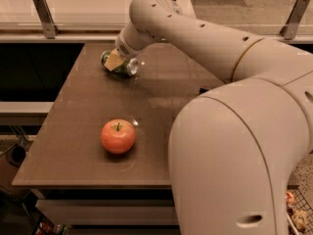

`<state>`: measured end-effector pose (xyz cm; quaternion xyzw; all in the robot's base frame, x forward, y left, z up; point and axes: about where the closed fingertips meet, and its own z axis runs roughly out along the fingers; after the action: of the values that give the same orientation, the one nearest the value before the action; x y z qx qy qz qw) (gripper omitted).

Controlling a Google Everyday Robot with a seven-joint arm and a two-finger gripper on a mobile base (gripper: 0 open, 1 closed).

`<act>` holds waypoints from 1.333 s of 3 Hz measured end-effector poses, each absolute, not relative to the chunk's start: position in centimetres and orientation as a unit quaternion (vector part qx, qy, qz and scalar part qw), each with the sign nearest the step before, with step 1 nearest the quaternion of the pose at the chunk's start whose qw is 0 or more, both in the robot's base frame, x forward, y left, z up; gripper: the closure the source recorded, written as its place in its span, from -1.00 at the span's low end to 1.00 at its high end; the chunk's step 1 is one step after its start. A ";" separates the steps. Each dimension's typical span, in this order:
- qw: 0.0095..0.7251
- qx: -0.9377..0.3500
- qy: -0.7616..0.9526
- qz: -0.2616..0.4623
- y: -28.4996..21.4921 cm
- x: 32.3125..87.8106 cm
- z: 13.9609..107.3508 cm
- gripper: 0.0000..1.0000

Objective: Knock green can over

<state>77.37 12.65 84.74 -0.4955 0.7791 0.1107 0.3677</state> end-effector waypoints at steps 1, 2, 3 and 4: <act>0.367 -0.496 0.779 0.112 12.8 77.4 84.8 0.61; 0.367 -0.496 0.779 0.112 12.8 77.4 84.9 0.17; 0.367 -0.496 0.779 0.112 12.8 77.4 84.9 -0.28; 0.366 -0.497 0.779 0.112 13.0 77.4 84.6 -0.74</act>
Offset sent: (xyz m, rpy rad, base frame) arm 0.0003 0.0013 -0.0002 0.0003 0.0011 0.0024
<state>77.36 12.96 84.63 -0.4974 0.7787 0.1124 0.3655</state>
